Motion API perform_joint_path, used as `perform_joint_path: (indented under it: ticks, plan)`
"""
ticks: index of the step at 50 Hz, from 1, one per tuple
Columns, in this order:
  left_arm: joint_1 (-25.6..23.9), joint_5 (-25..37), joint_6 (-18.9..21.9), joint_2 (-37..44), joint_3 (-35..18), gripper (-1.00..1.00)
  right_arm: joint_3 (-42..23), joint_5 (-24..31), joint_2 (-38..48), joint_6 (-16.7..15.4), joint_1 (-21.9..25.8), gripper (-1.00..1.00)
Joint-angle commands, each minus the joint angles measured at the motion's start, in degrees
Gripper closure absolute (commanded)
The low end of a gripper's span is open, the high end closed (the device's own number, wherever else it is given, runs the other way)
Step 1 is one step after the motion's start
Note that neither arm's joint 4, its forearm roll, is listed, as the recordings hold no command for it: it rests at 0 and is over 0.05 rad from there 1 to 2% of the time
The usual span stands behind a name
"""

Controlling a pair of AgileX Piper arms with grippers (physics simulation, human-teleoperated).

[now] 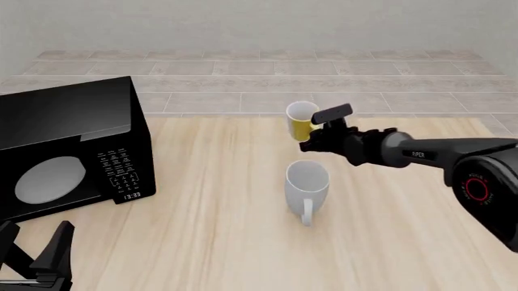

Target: Put the yellow and white mug to the front of the white mug.

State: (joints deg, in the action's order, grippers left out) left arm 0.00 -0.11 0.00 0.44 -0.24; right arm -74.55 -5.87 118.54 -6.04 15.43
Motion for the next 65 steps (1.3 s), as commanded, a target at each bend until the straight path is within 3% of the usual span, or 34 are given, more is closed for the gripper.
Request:
perform_joint_path:
  ticks: [1, 50, 51, 65]
  plan:
    - [0.01, 0.00, -0.01, -0.01, 0.00, -1.00, -2.51, -0.11, 3.41, 1.06, -0.51, 1.00]
    - [0.00, 0.00, 0.01, 0.01, 0.00, -1.00, -3.21, -0.76, 8.52, 3.40, -0.91, 1.00]
    - [0.00, 0.00, 0.00, 0.01, 0.00, -1.00, -3.22, -0.50, 8.34, 3.29, -0.95, -1.00]
    - [-0.01, 0.00, -0.01, 0.00, 0.00, -1.00, -2.75, -0.02, 6.03, 2.86, -1.69, -1.00]
